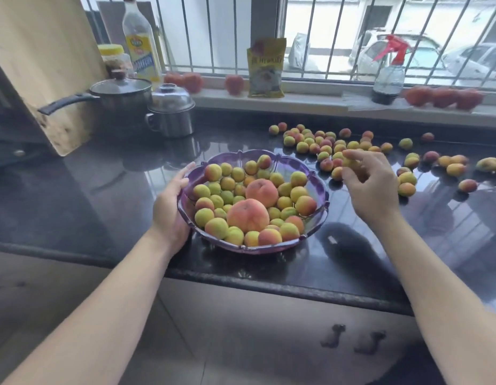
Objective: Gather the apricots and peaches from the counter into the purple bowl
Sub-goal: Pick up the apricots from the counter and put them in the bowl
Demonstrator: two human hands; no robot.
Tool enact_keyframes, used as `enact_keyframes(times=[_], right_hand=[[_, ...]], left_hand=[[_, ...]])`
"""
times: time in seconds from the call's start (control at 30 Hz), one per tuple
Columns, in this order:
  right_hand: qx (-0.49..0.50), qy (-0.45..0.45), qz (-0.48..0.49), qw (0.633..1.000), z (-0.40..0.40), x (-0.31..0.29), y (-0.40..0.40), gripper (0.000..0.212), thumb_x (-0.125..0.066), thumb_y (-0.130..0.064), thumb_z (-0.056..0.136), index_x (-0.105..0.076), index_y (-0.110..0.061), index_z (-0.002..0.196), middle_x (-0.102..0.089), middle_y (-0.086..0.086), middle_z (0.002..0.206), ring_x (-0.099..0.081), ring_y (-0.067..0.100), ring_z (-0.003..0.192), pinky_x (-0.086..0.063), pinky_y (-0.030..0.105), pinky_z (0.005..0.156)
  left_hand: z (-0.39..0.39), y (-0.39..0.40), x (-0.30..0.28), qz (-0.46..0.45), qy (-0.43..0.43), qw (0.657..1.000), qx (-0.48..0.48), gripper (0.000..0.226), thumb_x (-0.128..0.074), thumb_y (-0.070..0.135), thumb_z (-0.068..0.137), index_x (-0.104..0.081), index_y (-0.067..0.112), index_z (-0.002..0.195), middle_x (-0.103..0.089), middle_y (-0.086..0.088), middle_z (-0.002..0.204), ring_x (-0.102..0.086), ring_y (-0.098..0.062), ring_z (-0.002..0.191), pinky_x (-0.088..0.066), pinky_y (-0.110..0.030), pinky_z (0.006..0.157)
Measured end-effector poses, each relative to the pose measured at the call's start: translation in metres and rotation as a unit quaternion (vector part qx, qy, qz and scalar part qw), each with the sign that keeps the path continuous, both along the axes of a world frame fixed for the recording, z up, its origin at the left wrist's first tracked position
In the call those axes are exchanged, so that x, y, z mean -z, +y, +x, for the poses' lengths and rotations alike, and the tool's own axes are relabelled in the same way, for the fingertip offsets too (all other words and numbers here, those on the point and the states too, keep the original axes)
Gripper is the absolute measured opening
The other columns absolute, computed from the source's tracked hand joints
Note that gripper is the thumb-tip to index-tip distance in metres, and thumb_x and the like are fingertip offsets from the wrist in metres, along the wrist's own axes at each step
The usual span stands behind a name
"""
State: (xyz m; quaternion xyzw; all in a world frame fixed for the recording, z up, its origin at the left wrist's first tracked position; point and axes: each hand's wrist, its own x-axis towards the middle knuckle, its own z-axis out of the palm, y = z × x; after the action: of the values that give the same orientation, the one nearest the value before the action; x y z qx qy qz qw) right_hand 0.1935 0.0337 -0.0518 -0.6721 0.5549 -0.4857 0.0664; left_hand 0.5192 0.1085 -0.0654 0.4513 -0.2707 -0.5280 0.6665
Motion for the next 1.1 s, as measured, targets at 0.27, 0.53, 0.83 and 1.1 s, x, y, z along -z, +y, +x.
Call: enact_keyframes(times=[0.27, 0.53, 0.83, 1.1], right_hand=[[-0.364, 0.018, 0.231, 0.902, 0.054, -0.077, 0.07, 0.03, -0.069, -0.017, 0.093, -0.068, -0.029, 0.12, -0.074, -0.009, 0.105, -0.073, 0.013, 0.094, -0.06, 0.029, 0.083], [-0.345, 0.225, 0.263, 0.872, 0.075, -0.073, 0.072, 0.022, -0.078, -0.032, 0.087, -0.069, -0.03, 0.106, -0.068, -0.013, 0.1, -0.063, 0.002, 0.09, -0.056, 0.021, 0.081], [-0.398, 0.239, 0.295, 0.835, 0.073, -0.075, 0.067, 0.019, -0.073, -0.019, 0.091, -0.074, -0.028, 0.108, -0.072, -0.016, 0.101, -0.066, 0.0, 0.095, -0.053, 0.013, 0.082], [-0.411, 0.224, 0.29, 0.835, 0.085, -0.07, 0.064, 0.017, -0.078, -0.02, 0.088, -0.074, -0.031, 0.1, -0.07, -0.02, 0.092, -0.067, 0.003, 0.089, -0.057, 0.022, 0.084]], left_hand=[[-0.006, 0.023, 0.014, -0.031, -0.21, 0.975, -0.071, 0.044, -0.041, 0.024, 0.102, -0.058, 0.031, 0.143, -0.068, 0.011, 0.134, -0.068, -0.007, 0.121, -0.058, -0.033, 0.103], [-0.005, 0.027, 0.015, -0.015, -0.244, 0.967, -0.068, 0.056, -0.046, 0.04, 0.092, -0.055, 0.037, 0.148, -0.063, 0.008, 0.145, -0.062, -0.018, 0.132, -0.055, -0.049, 0.11], [-0.005, 0.029, 0.013, -0.012, -0.251, 0.966, -0.065, 0.055, -0.046, 0.045, 0.093, -0.055, 0.04, 0.148, -0.065, 0.013, 0.141, -0.064, -0.016, 0.13, -0.057, -0.047, 0.109], [-0.005, 0.028, 0.016, -0.023, -0.246, 0.967, -0.069, 0.055, -0.046, 0.047, 0.093, -0.055, 0.04, 0.147, -0.064, 0.011, 0.142, -0.064, -0.017, 0.13, -0.058, -0.047, 0.107]])
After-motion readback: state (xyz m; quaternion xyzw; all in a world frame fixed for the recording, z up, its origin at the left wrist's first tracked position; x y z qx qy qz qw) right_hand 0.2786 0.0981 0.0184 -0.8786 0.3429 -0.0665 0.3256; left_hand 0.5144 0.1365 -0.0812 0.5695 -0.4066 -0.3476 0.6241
